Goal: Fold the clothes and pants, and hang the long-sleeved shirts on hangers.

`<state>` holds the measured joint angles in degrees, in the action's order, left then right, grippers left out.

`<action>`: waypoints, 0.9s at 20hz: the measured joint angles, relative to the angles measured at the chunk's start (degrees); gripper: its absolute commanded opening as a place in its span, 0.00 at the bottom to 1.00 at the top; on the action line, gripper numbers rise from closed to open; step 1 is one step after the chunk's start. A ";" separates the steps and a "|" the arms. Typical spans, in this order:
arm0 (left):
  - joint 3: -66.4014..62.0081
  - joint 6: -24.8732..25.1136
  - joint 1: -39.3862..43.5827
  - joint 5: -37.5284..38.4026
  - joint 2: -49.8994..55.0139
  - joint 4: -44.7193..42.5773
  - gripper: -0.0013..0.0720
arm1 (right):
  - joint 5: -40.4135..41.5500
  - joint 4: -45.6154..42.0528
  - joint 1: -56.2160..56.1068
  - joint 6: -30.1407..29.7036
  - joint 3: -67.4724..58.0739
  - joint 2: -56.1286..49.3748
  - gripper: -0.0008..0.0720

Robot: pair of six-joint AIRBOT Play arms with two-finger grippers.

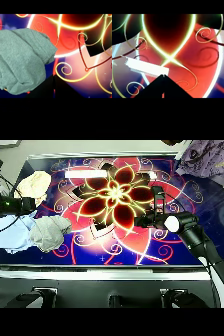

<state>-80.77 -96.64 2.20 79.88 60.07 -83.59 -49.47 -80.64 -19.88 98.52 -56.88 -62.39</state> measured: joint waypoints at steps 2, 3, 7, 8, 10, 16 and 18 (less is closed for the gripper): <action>0.00 0.00 0.00 0.00 0.00 0.00 0.05 | 0.00 0.00 0.00 0.02 0.00 0.00 0.06; 0.00 0.00 0.00 0.02 0.00 -0.02 0.05 | 0.00 0.00 0.00 0.00 0.00 0.00 0.06; 0.00 0.00 0.00 0.02 0.00 0.00 0.04 | 0.00 0.00 0.00 0.02 0.00 0.00 0.06; 0.00 0.00 0.00 0.02 0.00 0.00 0.04 | -0.02 0.00 0.00 0.00 0.00 0.00 0.06; 0.00 0.00 0.00 0.02 0.00 0.00 0.05 | 0.00 0.00 0.00 0.02 0.00 0.00 0.06; 0.00 0.00 0.00 0.00 0.02 -0.02 0.05 | -0.02 0.00 0.00 0.00 0.00 0.00 0.06; 0.07 -0.17 0.00 -0.31 0.04 0.00 0.89 | -0.02 0.00 0.00 0.00 0.00 0.00 0.06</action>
<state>-80.71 -96.82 2.20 79.57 60.12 -83.59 -49.50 -80.64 -19.88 98.52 -56.88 -62.39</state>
